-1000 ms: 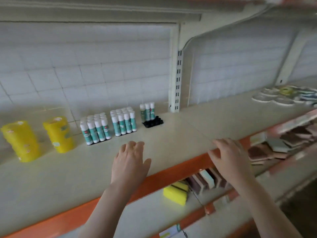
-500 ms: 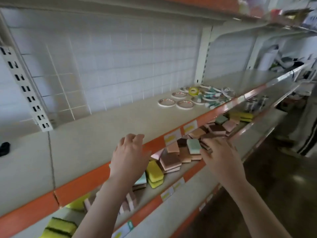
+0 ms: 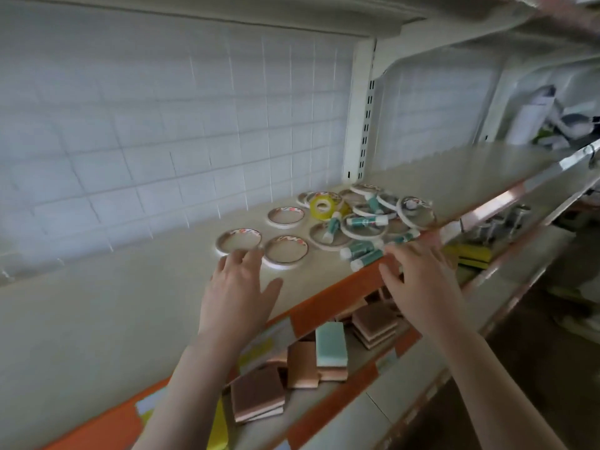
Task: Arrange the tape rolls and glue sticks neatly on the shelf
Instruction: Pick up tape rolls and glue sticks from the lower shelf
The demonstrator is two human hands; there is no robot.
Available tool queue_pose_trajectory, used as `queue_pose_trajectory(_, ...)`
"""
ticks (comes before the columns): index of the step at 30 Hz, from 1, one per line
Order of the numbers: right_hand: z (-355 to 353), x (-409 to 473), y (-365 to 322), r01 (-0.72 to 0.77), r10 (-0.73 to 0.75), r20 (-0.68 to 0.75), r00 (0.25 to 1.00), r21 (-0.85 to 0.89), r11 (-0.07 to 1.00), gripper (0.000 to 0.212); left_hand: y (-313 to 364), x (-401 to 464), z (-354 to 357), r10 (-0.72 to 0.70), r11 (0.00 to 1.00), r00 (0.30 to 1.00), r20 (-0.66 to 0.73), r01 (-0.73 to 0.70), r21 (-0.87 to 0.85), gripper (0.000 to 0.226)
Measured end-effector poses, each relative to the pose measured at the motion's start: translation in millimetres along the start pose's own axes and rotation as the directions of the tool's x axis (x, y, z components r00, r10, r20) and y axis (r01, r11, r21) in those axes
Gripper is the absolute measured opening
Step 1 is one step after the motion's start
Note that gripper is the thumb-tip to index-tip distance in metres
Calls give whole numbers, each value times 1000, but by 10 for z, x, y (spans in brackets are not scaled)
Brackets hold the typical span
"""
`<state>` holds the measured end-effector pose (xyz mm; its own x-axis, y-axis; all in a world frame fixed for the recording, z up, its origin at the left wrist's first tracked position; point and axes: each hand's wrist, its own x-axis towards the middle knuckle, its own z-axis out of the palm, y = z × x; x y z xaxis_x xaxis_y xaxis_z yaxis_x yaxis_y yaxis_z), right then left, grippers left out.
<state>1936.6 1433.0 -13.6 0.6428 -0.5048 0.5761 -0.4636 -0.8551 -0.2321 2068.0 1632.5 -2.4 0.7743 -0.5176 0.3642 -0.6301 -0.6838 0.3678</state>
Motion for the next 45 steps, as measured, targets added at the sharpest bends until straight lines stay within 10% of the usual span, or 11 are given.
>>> queue_pose_trajectory(11,531,1296,1044,192,-206,60,977,186,964,26,772,912,685,-183,982,978,-104,187,36,46)
queue_pose_trajectory(27,877,1702,1322,646,-712,2,703,418,639,24,1357,1119,864,-562,804,782,-268,593,45,43)
queue_pose_trajectory(45,868,1845,1379,375,-491,-86,867,763,527,31,1358,1544,948,-410,911,905,116,398,112,29)
